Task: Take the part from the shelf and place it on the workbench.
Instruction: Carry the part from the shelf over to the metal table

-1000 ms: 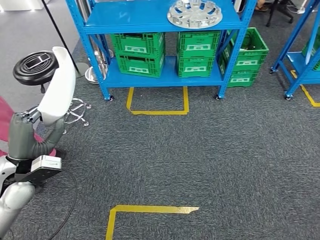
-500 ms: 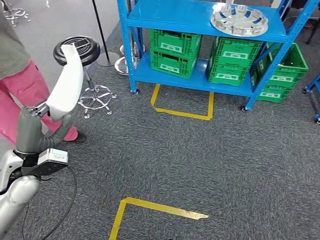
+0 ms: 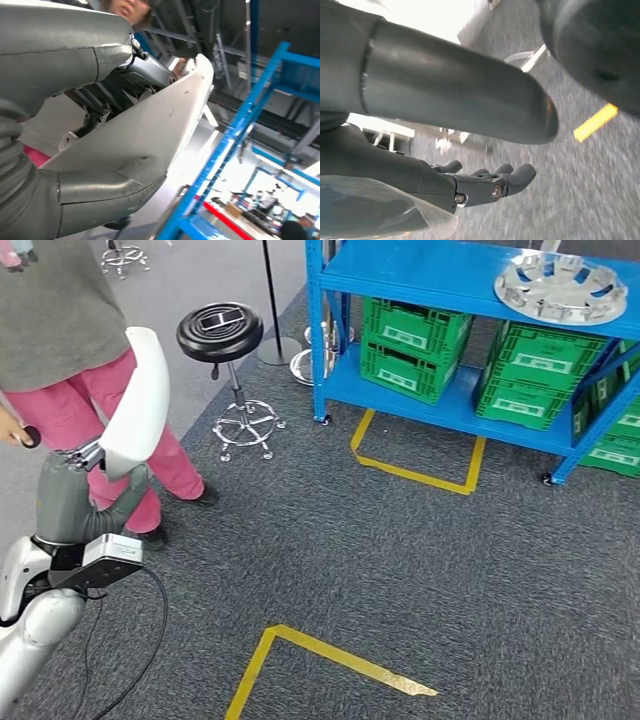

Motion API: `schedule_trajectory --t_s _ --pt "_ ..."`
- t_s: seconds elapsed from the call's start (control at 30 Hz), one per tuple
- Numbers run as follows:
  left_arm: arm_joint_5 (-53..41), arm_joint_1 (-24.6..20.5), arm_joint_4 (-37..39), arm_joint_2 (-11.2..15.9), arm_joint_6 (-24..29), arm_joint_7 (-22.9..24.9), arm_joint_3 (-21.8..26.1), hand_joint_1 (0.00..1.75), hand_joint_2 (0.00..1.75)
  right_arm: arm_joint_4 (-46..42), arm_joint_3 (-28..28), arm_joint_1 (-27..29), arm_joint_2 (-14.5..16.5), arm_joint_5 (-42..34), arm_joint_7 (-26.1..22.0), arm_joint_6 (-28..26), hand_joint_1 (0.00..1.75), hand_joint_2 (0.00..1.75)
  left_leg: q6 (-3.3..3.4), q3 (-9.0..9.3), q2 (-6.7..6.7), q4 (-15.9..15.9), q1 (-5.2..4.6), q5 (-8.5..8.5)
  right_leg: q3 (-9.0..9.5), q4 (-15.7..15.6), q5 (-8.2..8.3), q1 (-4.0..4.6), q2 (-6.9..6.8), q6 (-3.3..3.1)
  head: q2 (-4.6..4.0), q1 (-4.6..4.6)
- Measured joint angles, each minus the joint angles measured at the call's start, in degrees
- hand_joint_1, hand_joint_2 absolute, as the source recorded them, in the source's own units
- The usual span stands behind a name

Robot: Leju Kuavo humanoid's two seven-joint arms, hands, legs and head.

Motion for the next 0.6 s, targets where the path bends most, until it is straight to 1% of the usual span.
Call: schedule_trajectory --t_s 0.03,0.07,0.1,0.13,0.17,0.2,0.23,0.27,0.3,0.33,0.37,0.4,0.43,0.47,0.5,0.53,0.57,0.6 --pt "0.00 0.02 0.09 0.01 -0.03 0.02 -0.08 1.75 1.75 0.00 0.00 -0.05 0.00 0.03 -0.05 -0.07 0.00 0.00 0.05 1.06 0.30 -1.95 0.06 1.46 0.10 0.00 -0.10 0.03 -0.79 0.05 0.01 0.00" --pt "0.00 -0.02 0.14 0.01 -0.04 0.03 -0.11 1.75 1.75 0.00 0.00 -0.10 0.00 0.04 -0.12 -0.13 0.00 0.00 0.23 2.98 1.21 -5.60 0.00 3.45 0.28 0.00 -0.25 0.07 -1.54 0.16 0.00 0.00" --pt "0.00 -0.12 0.16 0.01 -0.05 0.03 -0.11 1.75 1.75 0.00 0.00 -0.13 0.00 0.05 -0.16 -0.14 0.00 0.00 0.48 5.01 2.86 -9.40 -0.33 4.86 0.45 0.00 -0.42 0.20 -2.26 0.34 0.00 -0.01" --pt "0.00 -0.28 0.17 -0.02 -0.05 0.03 -0.13 1.75 1.75 0.00 0.00 -0.12 0.01 0.06 -0.20 -0.15 0.00 0.00 0.87 6.61 4.33 -12.60 -0.68 5.75 0.58 0.04 -0.61 0.36 -2.90 0.58 0.00 -0.03" --pt "0.00 -0.41 0.19 -0.04 -0.06 0.03 -0.15 1.75 1.75 0.00 0.00 -0.11 0.01 0.07 -0.22 -0.15 0.00 0.00 1.24 7.42 5.45 -14.44 -1.03 6.00 0.68 0.07 -0.76 0.55 -3.58 0.82 0.00 0.00" --pt "0.00 -0.48 0.21 -0.04 -0.08 0.04 -0.17 1.75 1.75 0.00 -0.01 -0.10 0.02 0.07 -0.23 -0.15 0.00 0.00 1.57 7.53 5.77 -14.98 -1.31 5.71 0.74 0.05 -0.89 0.71 -4.24 1.05 0.01 -0.01" --pt "0.01 -0.50 0.22 0.00 -0.09 0.04 -0.19 1.75 1.75 0.00 -0.01 -0.14 0.02 0.07 -0.23 -0.15 0.00 0.00 1.91 7.38 5.08 -15.22 -1.34 5.77 0.88 -0.02 -0.99 0.80 -5.01 1.28 0.01 -0.01" --pt "0.01 -0.46 0.24 0.05 -0.10 0.05 -0.20 1.75 1.75 0.00 -0.01 -0.22 0.02 0.08 -0.24 -0.15 0.00 0.00 2.23 7.36 4.32 -15.40 -1.22 5.91 0.92 -0.05 -1.24 0.78 -5.40 1.58 0.01 0.04" --pt "0.02 -0.49 0.26 0.08 -0.10 0.05 -0.20 1.75 1.75 0.00 -0.01 -0.30 0.02 0.09 -0.25 -0.15 0.00 0.00 2.55 7.40 3.59 -15.62 -1.07 6.06 0.81 0.33 -1.78 0.71 -4.65 1.90 0.01 0.03" --pt "0.02 -0.59 0.28 0.05 -0.12 0.04 -0.21 1.75 1.75 0.00 0.00 -0.36 0.02 0.10 -0.29 -0.15 0.00 0.00 2.91 7.45 2.86 -15.86 -0.91 6.25 0.25 1.65 -2.76 0.62 -3.16 2.17 0.00 0.13" --pt "0.02 -0.69 0.30 -0.02 -0.15 0.04 -0.23 1.75 1.75 0.00 -0.01 -0.36 0.02 0.11 -0.34 -0.15 0.00 0.00 3.21 7.47 2.20 -16.02 -0.75 6.40 -0.97 4.19 -4.21 0.52 -1.16 2.37 0.00 0.21" --pt "0.02 -0.79 0.34 -0.09 -0.19 0.04 -0.26 1.75 1.75 -0.01 -0.02 -0.34 0.02 0.09 -0.51 -0.22 0.00 0.00 3.40 7.40 1.53 -16.03 -0.74 6.45 -2.64 7.81 -5.90 0.49 0.70 2.44 0.01 0.26" --pt "0.02 -0.76 0.39 -0.13 -0.21 0.04 -0.30 1.75 1.75 -0.01 -0.03 -0.35 0.02 0.05 -0.80 -0.40 0.00 0.00 3.54 7.33 0.79 -16.01 -0.73 6.48 -4.58 11.74 -7.44 0.52 1.70 2.47 0.01 0.33" --pt "0.02 -0.65 0.44 -0.14 -0.21 0.05 -0.32 1.75 1.75 -0.02 -0.04 -0.38 0.02 0.01 -1.09 -0.76 0.00 0.00 3.59 7.30 -0.01 -15.99 -0.73 6.49 -6.18 14.75 -8.22 0.55 2.11 2.51 0.01 0.32" --pt "0.01 -0.50 0.48 -0.14 -0.16 0.06 -0.33 1.75 1.75 -0.02 -0.05 -0.37 0.02 -0.04 -1.54 -1.32 0.00 0.00 3.60 7.30 -0.87 -15.95 -0.73 6.50 -6.98 15.97 -7.94 0.56 2.29 2.53 0.01 0.32" --pt "-0.01 -0.35 0.50 -0.13 -0.08 0.09 -0.33 1.75 1.75 -0.02 -0.06 -0.34 0.02 -0.16 -2.09 -1.96 0.00 0.00 3.57 7.32 -1.79 -15.87 -0.70 6.50 -6.75 15.01 -6.57 0.52 2.43 2.53 0.01 0.33" --pt "-0.03 -0.23 0.50 -0.12 0.02 0.13 -0.30 1.75 1.75 -0.02 -0.11 -0.24 0.02 -0.34 -2.82 -2.64 0.00 0.00 3.51 7.33 -2.68 -15.74 -0.64 6.48 -5.64 12.12 -4.40 0.39 2.87 2.51 0.00 0.33" --pt "-0.07 -0.13 0.49 -0.09 0.16 0.16 -0.25 1.75 1.75 -0.01 -0.24 -0.14 0.02 -0.66 -3.97 -3.32 0.00 0.00 3.35 7.28 -3.52 -15.59 -0.55 6.45 -4.13 8.46 -2.37 0.15 4.23 2.50 0.00 0.34"
